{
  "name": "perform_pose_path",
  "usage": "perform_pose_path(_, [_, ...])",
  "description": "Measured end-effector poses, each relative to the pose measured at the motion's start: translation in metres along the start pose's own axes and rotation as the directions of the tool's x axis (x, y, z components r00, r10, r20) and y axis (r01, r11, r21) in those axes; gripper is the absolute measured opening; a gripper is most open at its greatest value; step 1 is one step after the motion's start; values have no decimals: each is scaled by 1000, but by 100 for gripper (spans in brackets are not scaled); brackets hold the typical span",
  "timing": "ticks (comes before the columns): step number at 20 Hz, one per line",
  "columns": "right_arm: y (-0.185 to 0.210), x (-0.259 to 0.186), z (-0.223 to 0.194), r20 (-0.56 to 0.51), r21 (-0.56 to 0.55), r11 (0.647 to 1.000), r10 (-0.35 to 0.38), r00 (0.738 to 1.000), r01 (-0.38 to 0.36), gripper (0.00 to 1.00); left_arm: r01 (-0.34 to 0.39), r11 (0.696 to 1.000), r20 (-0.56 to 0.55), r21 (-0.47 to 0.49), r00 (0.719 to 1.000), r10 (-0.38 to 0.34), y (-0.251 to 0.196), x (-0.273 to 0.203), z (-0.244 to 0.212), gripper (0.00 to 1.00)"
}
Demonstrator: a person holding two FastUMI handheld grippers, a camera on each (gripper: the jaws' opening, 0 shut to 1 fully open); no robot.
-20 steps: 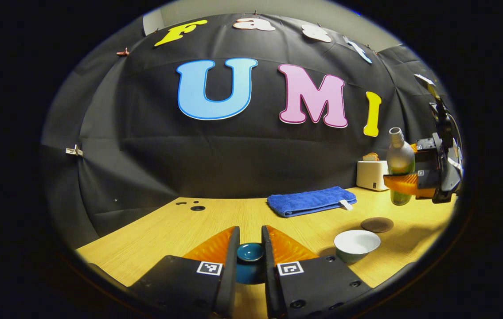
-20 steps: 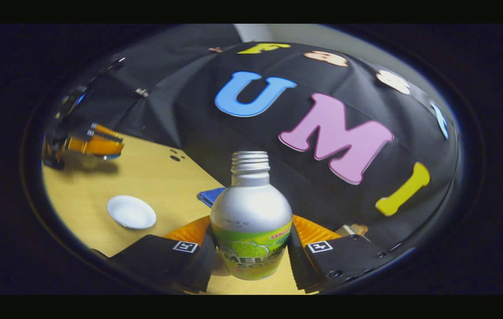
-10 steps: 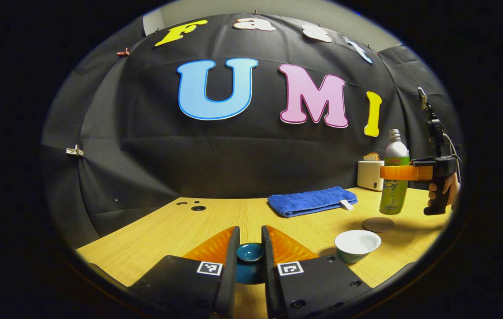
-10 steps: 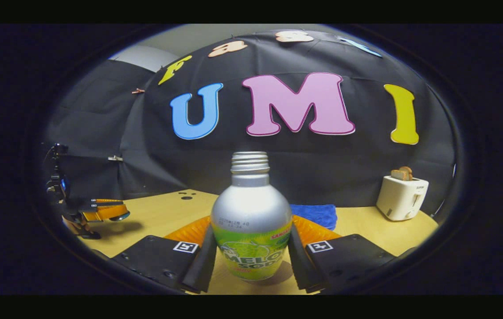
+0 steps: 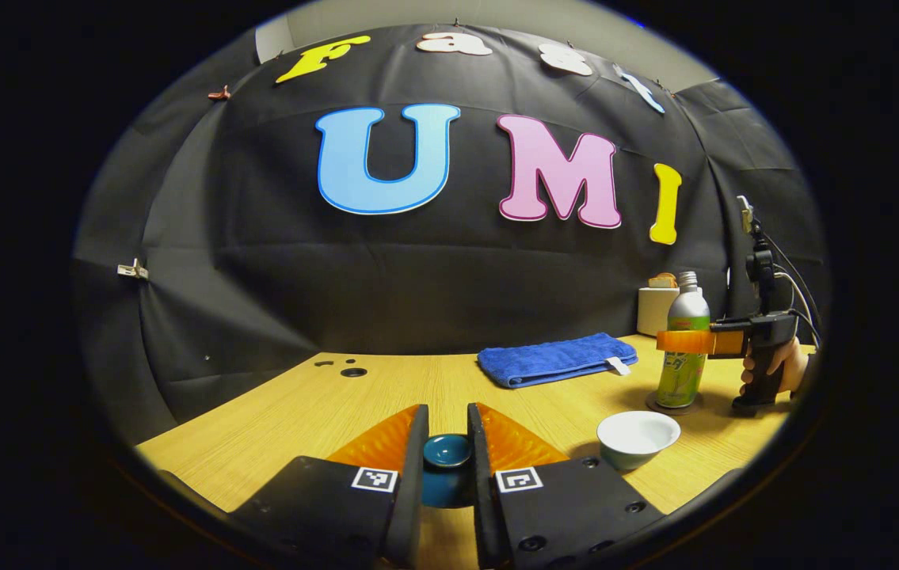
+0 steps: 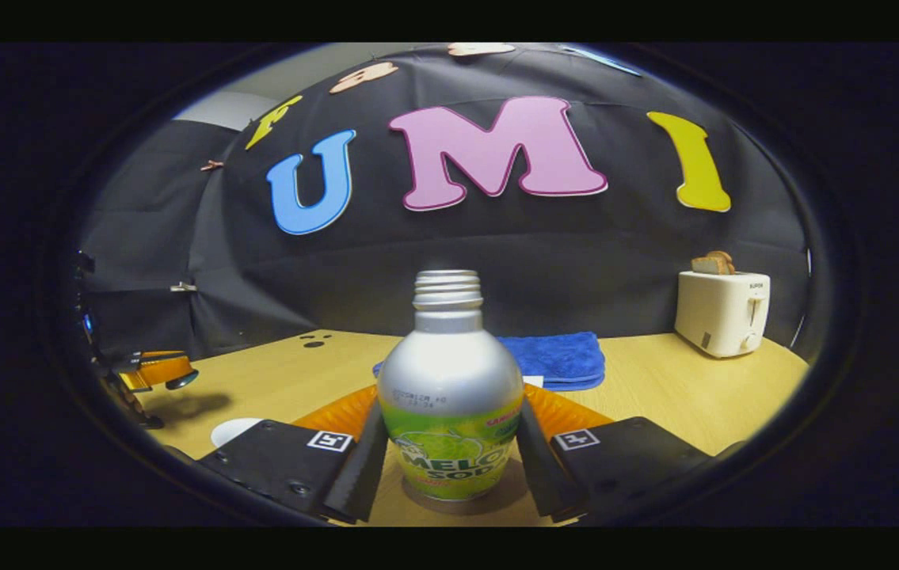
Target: Open the teacup lid with one hand, grasp the water bottle and pour water into the teacup with the other hand; after pouring, place the water bottle on the coaster and then close the teacup lid.
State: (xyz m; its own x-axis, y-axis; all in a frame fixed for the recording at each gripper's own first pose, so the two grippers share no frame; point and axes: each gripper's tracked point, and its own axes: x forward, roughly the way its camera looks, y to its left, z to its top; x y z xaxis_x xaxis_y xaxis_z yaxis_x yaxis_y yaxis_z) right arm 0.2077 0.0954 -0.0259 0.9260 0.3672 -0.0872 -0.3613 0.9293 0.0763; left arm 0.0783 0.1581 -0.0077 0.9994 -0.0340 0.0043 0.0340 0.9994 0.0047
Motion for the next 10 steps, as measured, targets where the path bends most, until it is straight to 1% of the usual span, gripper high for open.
perform_pose_path(2, [-6, 2, -2, 3, -14, 1000, -16, 1000, 16, 78, 0, 1000, 0, 0, 1000, 0, 0, 0, 0, 31])
perform_pose_path(7, [-8, 2, -2, 1, 1, 1000, -15, 1000, 15, 80, 1, 1000, 0, 1, 1000, -1, 0, 0, 1, 31])
perform_pose_path(9, [-9, 0, -7, -18, -2, 1000, -18, 1000, 18, 82, 1, 1000, 0, 1, 1000, -1, 0, 0, 1, 31])
perform_pose_path(10, [-9, 0, -8, -26, -10, 1000, -21, 999, 20, 89, 1, 1000, 0, 1, 1000, -1, 0, 0, 0, 31])
